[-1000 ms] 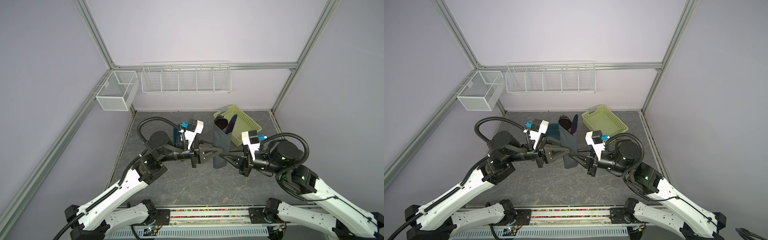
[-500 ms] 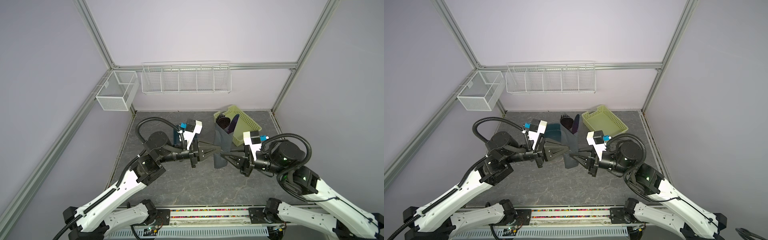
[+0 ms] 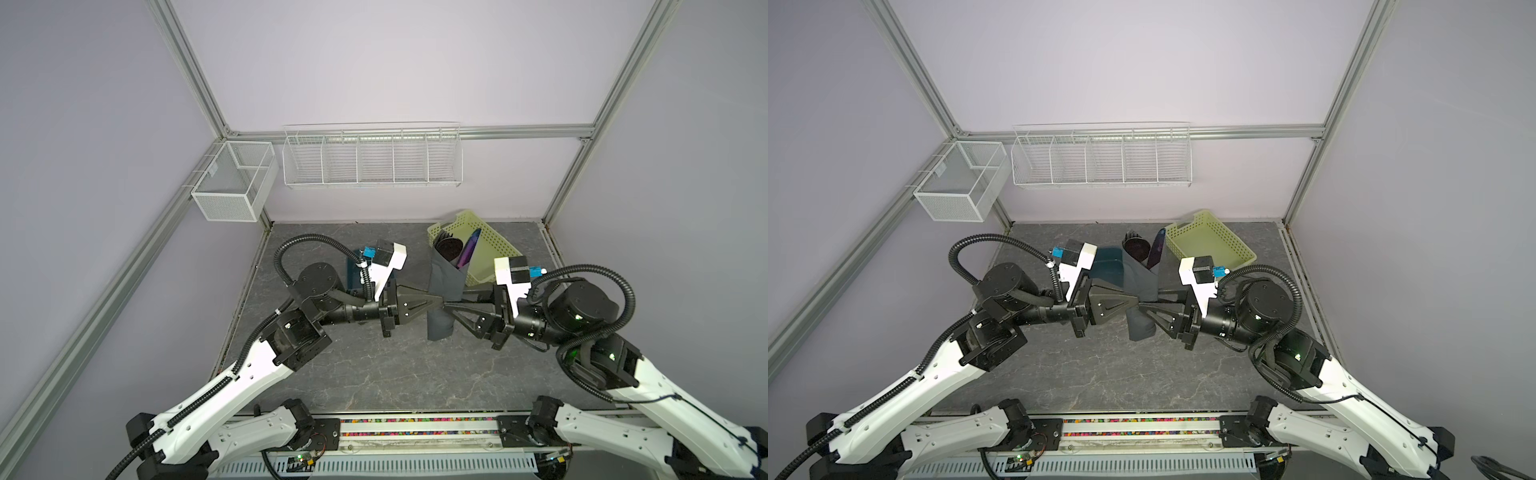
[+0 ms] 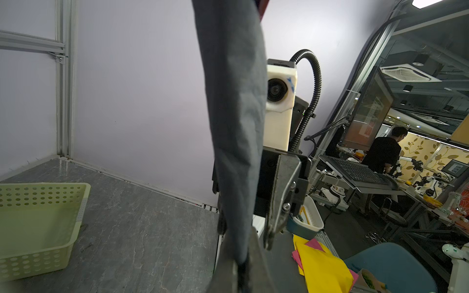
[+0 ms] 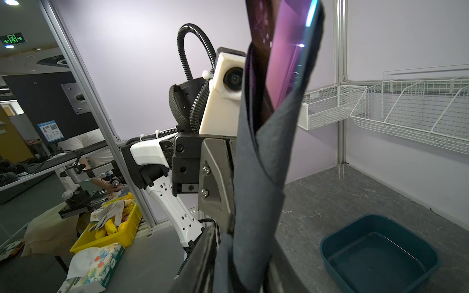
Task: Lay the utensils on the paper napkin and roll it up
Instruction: 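Hold the upright bundle with both grippers and squeeze the napkin snug, then open the left gripper while the right gripper carries the bundle to the basket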
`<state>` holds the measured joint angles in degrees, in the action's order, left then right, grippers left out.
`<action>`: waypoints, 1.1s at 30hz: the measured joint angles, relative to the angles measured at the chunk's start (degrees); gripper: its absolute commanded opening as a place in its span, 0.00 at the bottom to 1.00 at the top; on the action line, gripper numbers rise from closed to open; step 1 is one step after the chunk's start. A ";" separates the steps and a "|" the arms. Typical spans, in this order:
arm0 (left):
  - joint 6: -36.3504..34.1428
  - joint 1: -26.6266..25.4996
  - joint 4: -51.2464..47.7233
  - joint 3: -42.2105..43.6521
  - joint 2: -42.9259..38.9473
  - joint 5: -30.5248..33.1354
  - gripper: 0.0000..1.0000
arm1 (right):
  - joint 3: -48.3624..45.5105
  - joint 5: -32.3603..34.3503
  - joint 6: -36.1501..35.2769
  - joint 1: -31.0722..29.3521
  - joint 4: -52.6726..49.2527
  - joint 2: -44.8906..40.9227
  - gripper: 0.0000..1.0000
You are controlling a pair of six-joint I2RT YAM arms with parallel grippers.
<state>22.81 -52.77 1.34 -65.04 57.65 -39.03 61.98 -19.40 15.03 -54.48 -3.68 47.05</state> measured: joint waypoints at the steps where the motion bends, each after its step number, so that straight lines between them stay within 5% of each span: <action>1: 0.00 0.00 0.00 0.00 0.00 0.00 0.00 | 0.00 0.07 0.04 0.00 0.09 0.00 0.30; 12: -0.22 0.00 0.00 0.00 0.00 0.07 0.02 | 0.11 0.09 0.76 0.00 0.15 0.00 0.06; 19: -0.72 0.00 0.00 0.00 -0.02 0.57 0.19 | 0.20 0.42 0.57 0.00 -0.09 -0.02 0.06; 33: -3.41 0.00 -5.18 1.29 -8.85 12.28 0.26 | 5.62 4.81 -4.90 0.42 -11.63 0.76 0.06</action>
<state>19.40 -52.77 -3.84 -63.75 48.80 -26.74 67.59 -14.59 10.13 -54.06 -15.31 47.81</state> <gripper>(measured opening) 0.263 0.106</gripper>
